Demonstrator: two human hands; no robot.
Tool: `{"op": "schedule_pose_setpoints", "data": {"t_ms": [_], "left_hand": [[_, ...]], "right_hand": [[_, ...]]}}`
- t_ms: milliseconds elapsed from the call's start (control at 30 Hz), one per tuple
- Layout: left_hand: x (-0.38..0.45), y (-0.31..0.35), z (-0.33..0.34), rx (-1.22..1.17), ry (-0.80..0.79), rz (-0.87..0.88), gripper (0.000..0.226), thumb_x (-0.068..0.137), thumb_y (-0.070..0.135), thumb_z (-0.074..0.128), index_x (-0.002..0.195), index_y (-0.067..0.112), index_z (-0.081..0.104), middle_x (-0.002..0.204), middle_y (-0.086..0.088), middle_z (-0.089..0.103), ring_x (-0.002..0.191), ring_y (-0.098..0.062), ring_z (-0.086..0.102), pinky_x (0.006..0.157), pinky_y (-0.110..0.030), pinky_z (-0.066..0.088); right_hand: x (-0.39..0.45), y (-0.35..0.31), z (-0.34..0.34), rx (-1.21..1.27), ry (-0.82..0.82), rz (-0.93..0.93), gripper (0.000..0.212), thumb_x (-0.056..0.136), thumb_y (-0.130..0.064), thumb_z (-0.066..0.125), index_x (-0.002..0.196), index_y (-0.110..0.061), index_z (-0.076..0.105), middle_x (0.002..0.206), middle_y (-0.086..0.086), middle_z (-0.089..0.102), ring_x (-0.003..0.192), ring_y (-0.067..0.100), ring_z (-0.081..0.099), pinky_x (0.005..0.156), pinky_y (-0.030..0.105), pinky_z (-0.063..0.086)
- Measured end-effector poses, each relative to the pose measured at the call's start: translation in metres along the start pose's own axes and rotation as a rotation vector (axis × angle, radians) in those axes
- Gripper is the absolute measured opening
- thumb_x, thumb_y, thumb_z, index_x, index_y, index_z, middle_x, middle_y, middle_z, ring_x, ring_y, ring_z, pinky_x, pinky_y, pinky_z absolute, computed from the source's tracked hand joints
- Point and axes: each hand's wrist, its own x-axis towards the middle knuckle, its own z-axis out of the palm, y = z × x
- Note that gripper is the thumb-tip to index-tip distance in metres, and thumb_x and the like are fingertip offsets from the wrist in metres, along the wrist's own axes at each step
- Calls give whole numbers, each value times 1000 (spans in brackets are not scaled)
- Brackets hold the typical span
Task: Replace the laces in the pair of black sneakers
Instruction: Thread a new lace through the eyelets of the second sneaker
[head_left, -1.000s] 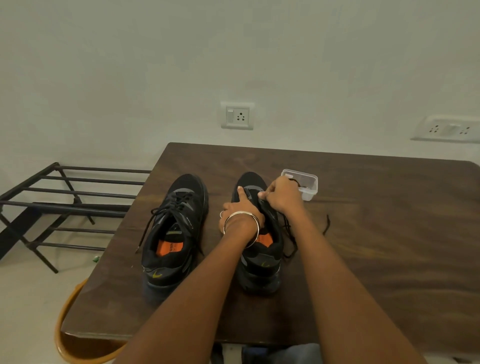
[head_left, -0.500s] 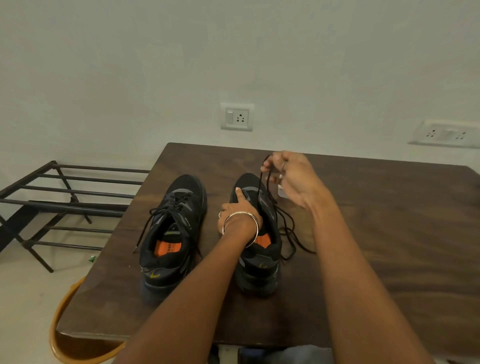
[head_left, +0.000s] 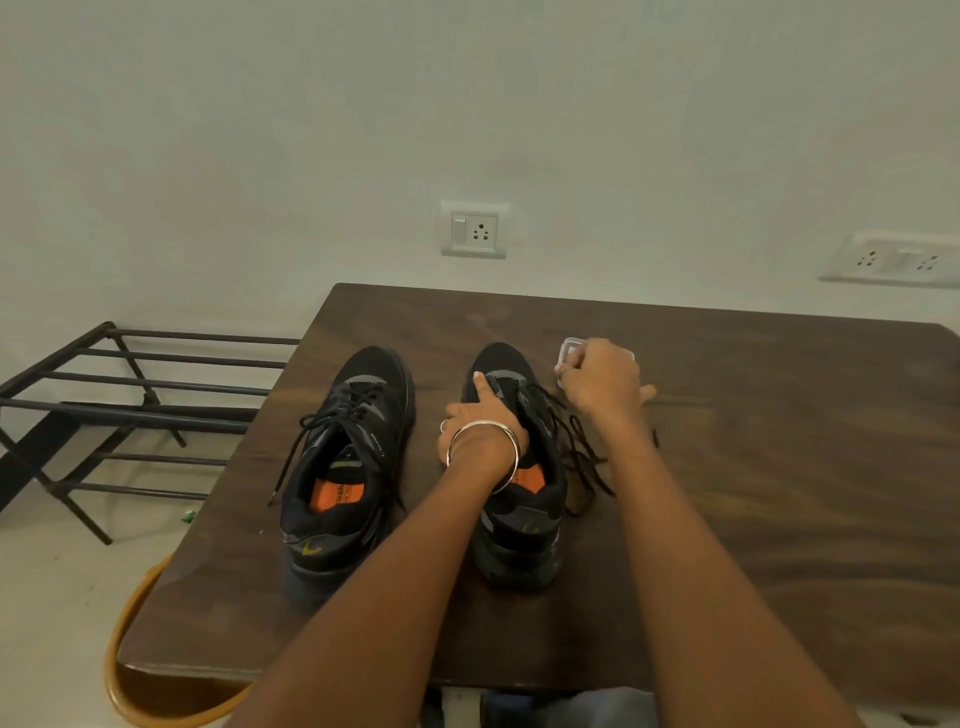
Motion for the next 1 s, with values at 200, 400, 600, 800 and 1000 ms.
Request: {"op": "schedule_pose_setpoints", "data": {"t_ms": [200, 400, 600, 800, 1000], "left_hand": [[1, -1, -2, 22, -5, -1, 97, 88, 47, 60, 153, 31, -10, 144, -22, 30, 129, -40, 39, 98, -49, 42], [-2, -1, -2, 5, -8, -5, 97, 88, 45, 61, 152, 32, -10, 143, -21, 29, 129, -40, 38, 98, -50, 41], [0, -1, 1, 11, 9, -17, 98, 87, 46, 61, 152, 31, -10, 143, -22, 29, 129, -40, 38, 99, -51, 40], [2, 0, 0, -24, -19, -4, 98, 88, 46, 61, 153, 31, -11, 145, -22, 27, 130, -41, 37, 100, -49, 40], [10, -9, -34, -305, -194, 116, 76, 81, 7, 70, 147, 10, 33, 132, -14, 54, 109, -25, 55, 90, -30, 46]], "right_hand": [[-2, -10, 19, 95, -278, -75, 38, 85, -39, 74, 88, -1, 68, 83, 13, 68, 82, 25, 65, 72, 36, 53], [-3, -25, 19, -45, -211, -227, 20, 93, -24, 65, 94, -4, 69, 93, 12, 70, 89, 27, 66, 81, 41, 55], [-12, -33, -21, 709, -320, -146, 25, 102, -10, 49, 87, -6, 68, 79, 1, 63, 79, 12, 58, 78, 30, 49], [-15, -8, -44, 960, -536, -45, 23, 100, -8, 51, 83, -5, 66, 66, 2, 61, 64, 13, 56, 62, 29, 52], [-16, 12, -36, 505, -888, -105, 13, 95, 4, 57, 99, 11, 67, 75, 14, 67, 63, 17, 65, 57, 25, 57]]}}
